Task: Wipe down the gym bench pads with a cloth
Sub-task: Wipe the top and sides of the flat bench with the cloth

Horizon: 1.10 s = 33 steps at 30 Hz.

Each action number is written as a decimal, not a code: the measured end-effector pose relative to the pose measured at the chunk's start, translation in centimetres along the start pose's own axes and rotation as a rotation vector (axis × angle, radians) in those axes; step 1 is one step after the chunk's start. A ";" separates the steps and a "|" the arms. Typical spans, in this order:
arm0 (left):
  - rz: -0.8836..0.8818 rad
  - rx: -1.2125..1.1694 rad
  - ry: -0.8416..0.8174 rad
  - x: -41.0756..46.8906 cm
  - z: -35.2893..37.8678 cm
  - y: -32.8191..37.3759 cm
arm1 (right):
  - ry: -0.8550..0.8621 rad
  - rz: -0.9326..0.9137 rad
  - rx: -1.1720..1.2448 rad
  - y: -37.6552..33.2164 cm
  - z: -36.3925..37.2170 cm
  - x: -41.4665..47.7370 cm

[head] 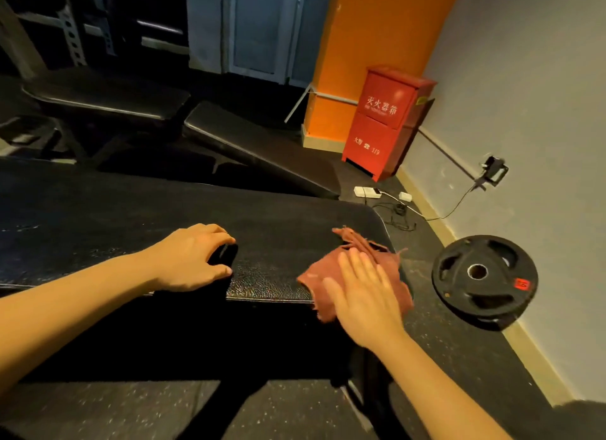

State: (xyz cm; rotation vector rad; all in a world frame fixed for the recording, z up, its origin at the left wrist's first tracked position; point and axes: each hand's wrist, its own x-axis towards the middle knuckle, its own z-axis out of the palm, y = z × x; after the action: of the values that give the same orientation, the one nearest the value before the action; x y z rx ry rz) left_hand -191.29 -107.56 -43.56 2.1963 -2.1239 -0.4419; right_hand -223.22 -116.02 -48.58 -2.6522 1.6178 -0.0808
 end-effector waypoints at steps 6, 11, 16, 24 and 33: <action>-0.010 0.030 0.028 -1.0 -0.4 0.7 | 0.136 0.287 0.041 -2.6 1.0 0.3; -0.077 0.002 0.042 -2.4 -0.8 1.1 | 0.214 -0.063 0.112 -12.9 2.4 -1.2; -0.222 -0.134 0.025 -4.6 -2.3 0.1 | 0.126 -0.379 0.357 -17.4 1.0 -3.4; -0.104 -0.643 0.116 -10.4 -4.5 -0.9 | -0.524 0.129 1.884 -14.6 -7.6 -2.4; -0.076 -0.728 0.203 -14.4 -7.0 1.6 | -0.760 0.003 1.993 -13.7 -11.0 -3.8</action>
State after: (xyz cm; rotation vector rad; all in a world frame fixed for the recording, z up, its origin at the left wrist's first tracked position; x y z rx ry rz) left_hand -191.34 -94.58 -34.06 1.7972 -1.4537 -0.8009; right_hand -213.50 -106.42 -36.99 -0.8490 0.4729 -0.3603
